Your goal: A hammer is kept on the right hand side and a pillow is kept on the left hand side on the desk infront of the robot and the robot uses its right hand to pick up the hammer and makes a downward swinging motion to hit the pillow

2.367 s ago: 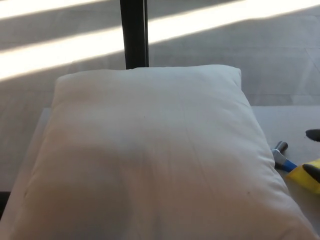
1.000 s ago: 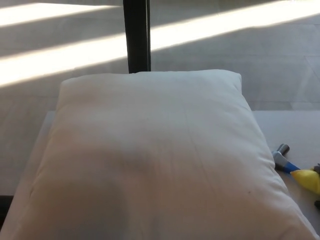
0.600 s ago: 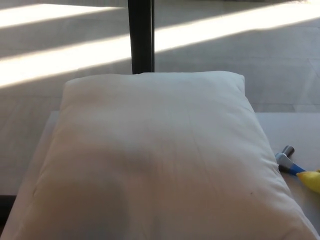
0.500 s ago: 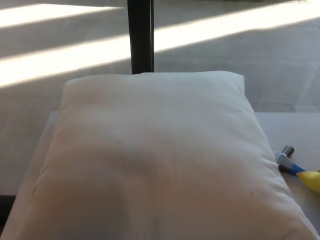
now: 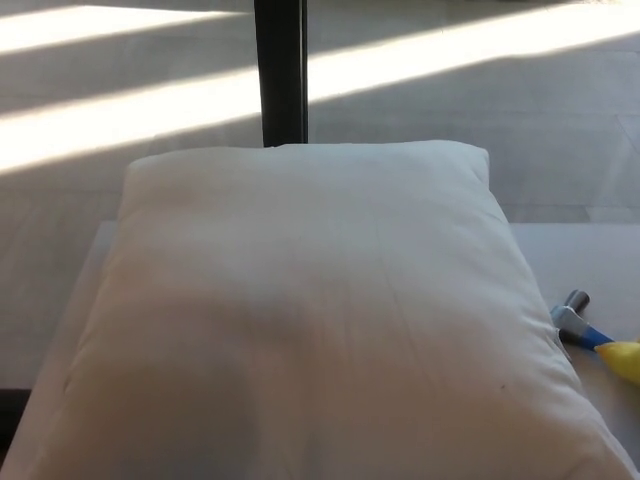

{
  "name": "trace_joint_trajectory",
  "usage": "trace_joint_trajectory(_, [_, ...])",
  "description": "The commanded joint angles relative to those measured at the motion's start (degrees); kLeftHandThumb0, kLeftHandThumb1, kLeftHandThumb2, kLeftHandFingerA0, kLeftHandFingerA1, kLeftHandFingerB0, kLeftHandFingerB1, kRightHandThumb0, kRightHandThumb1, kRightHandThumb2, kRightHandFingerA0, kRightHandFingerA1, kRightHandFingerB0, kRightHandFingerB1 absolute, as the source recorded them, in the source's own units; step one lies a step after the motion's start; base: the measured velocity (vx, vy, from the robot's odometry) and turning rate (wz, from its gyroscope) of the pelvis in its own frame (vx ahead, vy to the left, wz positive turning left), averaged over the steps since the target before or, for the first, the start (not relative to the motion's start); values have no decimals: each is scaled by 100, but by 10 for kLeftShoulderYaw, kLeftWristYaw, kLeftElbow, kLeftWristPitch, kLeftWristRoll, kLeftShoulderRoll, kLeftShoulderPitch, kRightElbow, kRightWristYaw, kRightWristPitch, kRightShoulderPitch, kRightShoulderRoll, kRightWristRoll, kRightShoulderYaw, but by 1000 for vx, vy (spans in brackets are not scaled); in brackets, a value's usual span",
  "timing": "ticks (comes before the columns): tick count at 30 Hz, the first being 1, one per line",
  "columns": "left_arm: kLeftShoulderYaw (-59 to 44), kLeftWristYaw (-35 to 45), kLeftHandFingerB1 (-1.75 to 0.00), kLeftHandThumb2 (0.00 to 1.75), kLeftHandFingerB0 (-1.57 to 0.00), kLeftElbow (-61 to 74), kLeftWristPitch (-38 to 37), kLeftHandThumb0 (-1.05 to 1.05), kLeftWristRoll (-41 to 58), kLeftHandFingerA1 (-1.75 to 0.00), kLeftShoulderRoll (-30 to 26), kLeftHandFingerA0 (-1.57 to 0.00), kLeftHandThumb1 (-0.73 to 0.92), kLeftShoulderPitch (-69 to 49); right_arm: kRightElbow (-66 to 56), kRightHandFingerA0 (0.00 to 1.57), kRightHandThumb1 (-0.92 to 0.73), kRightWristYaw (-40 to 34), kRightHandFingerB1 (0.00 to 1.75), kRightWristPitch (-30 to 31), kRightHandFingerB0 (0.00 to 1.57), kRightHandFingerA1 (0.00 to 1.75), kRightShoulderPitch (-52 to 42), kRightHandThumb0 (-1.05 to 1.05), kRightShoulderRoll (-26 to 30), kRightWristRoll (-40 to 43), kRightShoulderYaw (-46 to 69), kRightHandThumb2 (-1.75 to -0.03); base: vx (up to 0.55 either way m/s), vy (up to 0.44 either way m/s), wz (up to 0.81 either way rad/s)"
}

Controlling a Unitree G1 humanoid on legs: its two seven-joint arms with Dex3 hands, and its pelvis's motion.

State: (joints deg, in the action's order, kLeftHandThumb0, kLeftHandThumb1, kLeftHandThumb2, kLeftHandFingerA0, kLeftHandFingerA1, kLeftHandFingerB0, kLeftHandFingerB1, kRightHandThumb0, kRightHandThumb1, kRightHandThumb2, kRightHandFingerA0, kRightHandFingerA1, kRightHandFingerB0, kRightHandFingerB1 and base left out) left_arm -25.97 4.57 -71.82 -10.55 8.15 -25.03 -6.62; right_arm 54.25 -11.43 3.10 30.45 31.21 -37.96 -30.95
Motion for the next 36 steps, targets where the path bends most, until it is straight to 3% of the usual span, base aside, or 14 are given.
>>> trace_joint_trajectory(1, [-3, 6, -51, 59, -68, 0, -18, -64, 8, -67, -15, -57, 61, -7, -12, 81, -70, 66, 118, -96, 62, 166, -76, -21, -22, 113, 81, -87, 0, 0, 0])
trace_joint_trajectory(2, [-1, 6, -51, 59, -67, 0, -18, -64, 6, -66, -15, -57, 61, -8, -23, 82, -63, 80, 152, -104, 63, 175, -79, -20, -31, 152, 122, -103, 0, 0, 0])
trace_joint_trajectory(3, [1, 2, -51, 59, -70, 0, -17, -64, 4, -66, -15, -57, 61, -8, -30, 96, -60, 74, 139, -116, 69, 174, -83, -13, -36, 170, 146, -100, 0, 0, 0])
trace_joint_trajectory(4, [4, -5, -51, 59, -70, 0, -15, -64, 0, -66, -15, -57, 61, -7, -35, 96, -60, 59, 139, -131, 69, 174, -86, -13, -39, 177, 162, -100, 0, 0, 0])
trace_joint_trajectory(5, [0, -4, -52, 59, -71, -4, -13, -63, 4, -70, -14, -57, 60, -5, -53, 89, -59, 74, 158, -111, 74, 175, -80, -23, -50, 220, 206, -109, 0, 0, 0])
trace_joint_trajectory(6, [-5, 2, -63, 82, -68, -2, -16, -66, 10, -72, -12, -56, 45, -8, -66, 91, -51, 100, 166, -90, 76, 175, -71, -17, -64, 271, 255, -124, 0, 0, 0])
trace_joint_trajectory(7, [-2, 0, -53, 57, -69, -2, -15, -63, 7, -69, -14, -52, 60, -7, -71, 90, -51, 119, 168, -72, 78, 175, -65, -13, -75, 305, 291, -129, 0, 0, 0])
trace_joint_trajectory(11, [-3, -2, -54, 58, -70, -3, -12, -61, 8, -69, -12, -58, 60, -8, -73, 93, -60, 126, 164, -28, 76, 175, -45, -20, -94, 343, 353, -113, 0, 0, 0])
trace_joint_trajectory(12, [-6, -4, -54, 59, -70, -3, -9, -63, 11, -70, -12, -58, 59, -7, -79, 94, -61, 128, 172, -25, 70, 175, -45, -20, -93, 340, 356, -110, 0, 0, 0])
trace_joint_trajectory(21, [-14, 5, -54, 58, -69, -3, -7, -62, 20, -69, -9, -56, 60, -9, -120, 93, -47, 151, 172, -4, 75, 175, -41, -22, -111, 369, 430, -132, 0, 0, 0])
trace_joint_trajectory(25, [-4, -6, -52, 59, -71, -1, -9, -64, 8, -67, -9, -59, 61, -12, -136, 101, -54, 174, 175, -6, 75, 175, -44, -19, -126, 409, 474, -127, 0, 0, 0])
trace_joint_trajectory(29, [-7, 3, -52, 59, -73, 1, -8, -66, 13, -65, -8, -60, 61, -15, -173, 101, -62, 142, 175, 63, 69, 175, -17, -17, -161, 463, 541, -113, 0, 0, 0])
trace_joint_trajectory(33, [-2, 5, -51, 59, -66, 1, -10, -66, 8, -66, -9, -53, 61, -17, -200, 99, -68, 119, 175, 112, 71, 175, 8, -19, -186, 495, 585, -113, 0, 0, 0])
trace_joint_trajectory(36, [-2, -1, -52, 59, -70, -2, -8, -65, 7, -66, -8, -57, 61, -14, -199, 102, -60, 100, 175, 118, 73, 175, 31, -22, -198, 503, 609, -125, 0, 0, 0])
